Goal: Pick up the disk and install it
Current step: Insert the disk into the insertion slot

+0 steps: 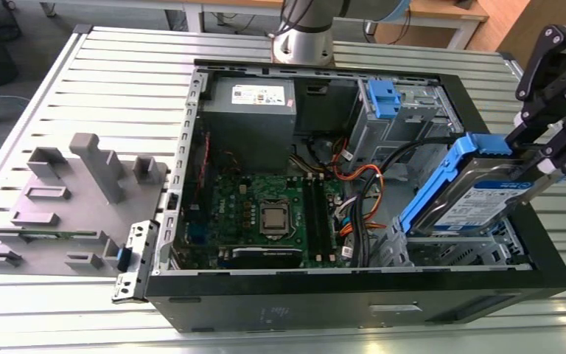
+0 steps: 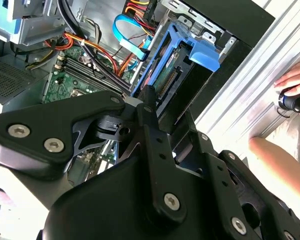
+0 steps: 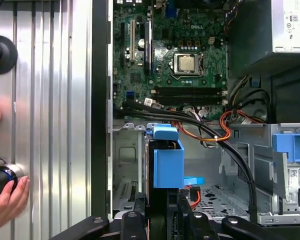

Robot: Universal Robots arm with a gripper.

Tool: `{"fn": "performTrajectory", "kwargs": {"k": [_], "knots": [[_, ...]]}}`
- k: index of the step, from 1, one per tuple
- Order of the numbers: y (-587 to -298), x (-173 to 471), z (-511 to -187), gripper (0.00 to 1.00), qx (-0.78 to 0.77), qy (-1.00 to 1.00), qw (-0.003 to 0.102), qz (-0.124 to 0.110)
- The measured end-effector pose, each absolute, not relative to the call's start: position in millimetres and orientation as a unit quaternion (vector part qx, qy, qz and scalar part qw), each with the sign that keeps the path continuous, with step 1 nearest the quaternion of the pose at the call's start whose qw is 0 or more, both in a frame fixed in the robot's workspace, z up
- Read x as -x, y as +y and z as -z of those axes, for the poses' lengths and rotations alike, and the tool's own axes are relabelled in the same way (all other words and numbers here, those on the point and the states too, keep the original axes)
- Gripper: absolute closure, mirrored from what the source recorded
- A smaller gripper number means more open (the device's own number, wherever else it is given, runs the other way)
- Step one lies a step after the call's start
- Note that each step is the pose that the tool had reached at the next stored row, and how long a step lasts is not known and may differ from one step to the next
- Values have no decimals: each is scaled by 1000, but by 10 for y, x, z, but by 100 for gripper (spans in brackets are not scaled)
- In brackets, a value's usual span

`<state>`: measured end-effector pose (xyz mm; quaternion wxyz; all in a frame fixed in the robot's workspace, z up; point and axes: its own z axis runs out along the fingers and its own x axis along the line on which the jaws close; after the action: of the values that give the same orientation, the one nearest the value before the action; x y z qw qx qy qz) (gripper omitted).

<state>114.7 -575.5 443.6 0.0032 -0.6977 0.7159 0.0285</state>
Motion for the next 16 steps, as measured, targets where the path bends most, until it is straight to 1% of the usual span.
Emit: {"fn": "performTrajectory", "kwargs": {"k": [8, 16], "knots": [[-5755, -1147, -4299, 65, 698, 716, 3, -28], [-5755, -1147, -4280, 65, 698, 716, 4, -28]]}}
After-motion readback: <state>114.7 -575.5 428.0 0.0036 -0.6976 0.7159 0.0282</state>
